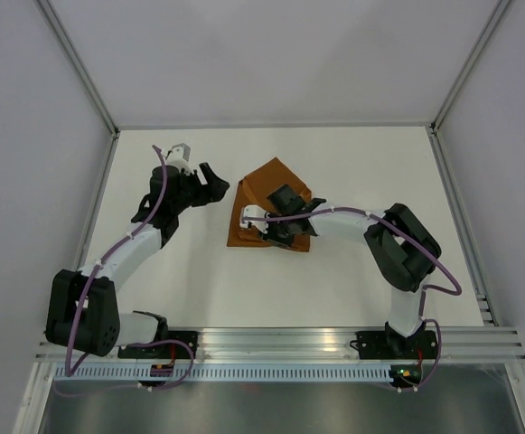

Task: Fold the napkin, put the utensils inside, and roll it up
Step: Roll the napkin with the utensil

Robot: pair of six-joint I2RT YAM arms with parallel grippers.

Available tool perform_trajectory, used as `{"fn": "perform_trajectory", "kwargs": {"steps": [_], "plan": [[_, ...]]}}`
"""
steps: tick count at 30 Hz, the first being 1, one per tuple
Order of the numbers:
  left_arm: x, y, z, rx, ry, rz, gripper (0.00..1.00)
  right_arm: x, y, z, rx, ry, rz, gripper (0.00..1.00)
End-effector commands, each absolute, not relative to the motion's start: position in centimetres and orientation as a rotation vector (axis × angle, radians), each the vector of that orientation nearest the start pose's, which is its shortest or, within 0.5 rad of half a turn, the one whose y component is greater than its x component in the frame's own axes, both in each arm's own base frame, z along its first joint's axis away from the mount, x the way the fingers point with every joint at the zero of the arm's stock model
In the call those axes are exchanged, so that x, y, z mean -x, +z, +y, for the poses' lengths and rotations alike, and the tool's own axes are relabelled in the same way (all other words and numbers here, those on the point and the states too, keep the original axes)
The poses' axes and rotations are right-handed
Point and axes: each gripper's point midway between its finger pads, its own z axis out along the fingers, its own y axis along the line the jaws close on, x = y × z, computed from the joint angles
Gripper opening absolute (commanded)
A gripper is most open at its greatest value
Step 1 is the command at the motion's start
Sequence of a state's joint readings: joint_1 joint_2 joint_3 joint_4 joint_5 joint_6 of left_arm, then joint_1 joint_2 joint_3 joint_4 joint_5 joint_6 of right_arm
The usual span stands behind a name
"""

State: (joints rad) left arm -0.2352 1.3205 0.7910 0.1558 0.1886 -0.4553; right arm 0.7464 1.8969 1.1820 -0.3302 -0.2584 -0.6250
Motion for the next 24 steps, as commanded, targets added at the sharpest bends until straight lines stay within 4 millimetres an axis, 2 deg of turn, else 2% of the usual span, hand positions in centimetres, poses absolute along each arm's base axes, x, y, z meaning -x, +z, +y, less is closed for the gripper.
{"fn": "perform_trajectory", "kwargs": {"steps": [1,5,6,7,9,10,11,12,13,14,16,17,24], "plan": [[-38.5,19.4,-14.3,0.097,-0.616,1.903,0.84,-26.7,-2.2,25.3,1.859,0.394,2.165,0.19],[-37.7,18.7,-14.3,0.124,-0.591,1.889,0.84,-25.3,-2.5,23.9,1.933,0.489,2.191,0.17],[-37.6,19.0,-14.0,0.14,-0.578,1.869,0.83,-25.3,-2.5,23.8,1.946,0.52,2.179,0.17],[-37.0,18.2,-14.0,0.146,-0.583,1.877,0.81,-25.0,-2.8,23.6,1.963,0.538,2.19,0.16],[-36.5,19.0,-14.1,0.14,-0.584,1.825,0.81,-24.4,-2.7,23.6,1.996,0.603,2.186,0.15],[-35.9,18.1,-14.1,0.123,-0.57,1.832,0.8,-24.4,-2.7,23.3,1.995,0.627,2.199,0.15],[-35.5,18.3,-14.7,0.095,-0.572,1.814,0.79,-23.7,-3.0,22.8,2.019,0.67,2.233,0.14],[-35.3,18.3,-14.6,0.093,-0.545,1.797,0.79,-23.9,-2.7,22.9,2.024,0.692,2.226,0.14],[-34.9,18.7,-14.7,0.049,-0.521,1.771,0.78,-24.0,-2.7,22.7,2.033,0.729,2.219,0.14],[-33.9,17.9,-15.6,0.005,-0.516,1.774,0.78,-23.3,-3.0,22.1,2.049,0.763,2.259,0.14],[-33.4,18.6,-15.8,-0.042,-0.474,1.716,0.78,-23.8,-3.0,21.8,2.055,0.787,2.257,0.14],[-32.7,18.0,-16.4,-0.078,-0.479,1.717,0.79,-23.5,-3.2,21.4,2.064,0.807,2.277,0.13],[-31.0,18.0,-18.5,-0.29,-0.392,1.663,0.83,-23.8,-3.6,20.4,2.077,0.837,2.315,0.13]]}}
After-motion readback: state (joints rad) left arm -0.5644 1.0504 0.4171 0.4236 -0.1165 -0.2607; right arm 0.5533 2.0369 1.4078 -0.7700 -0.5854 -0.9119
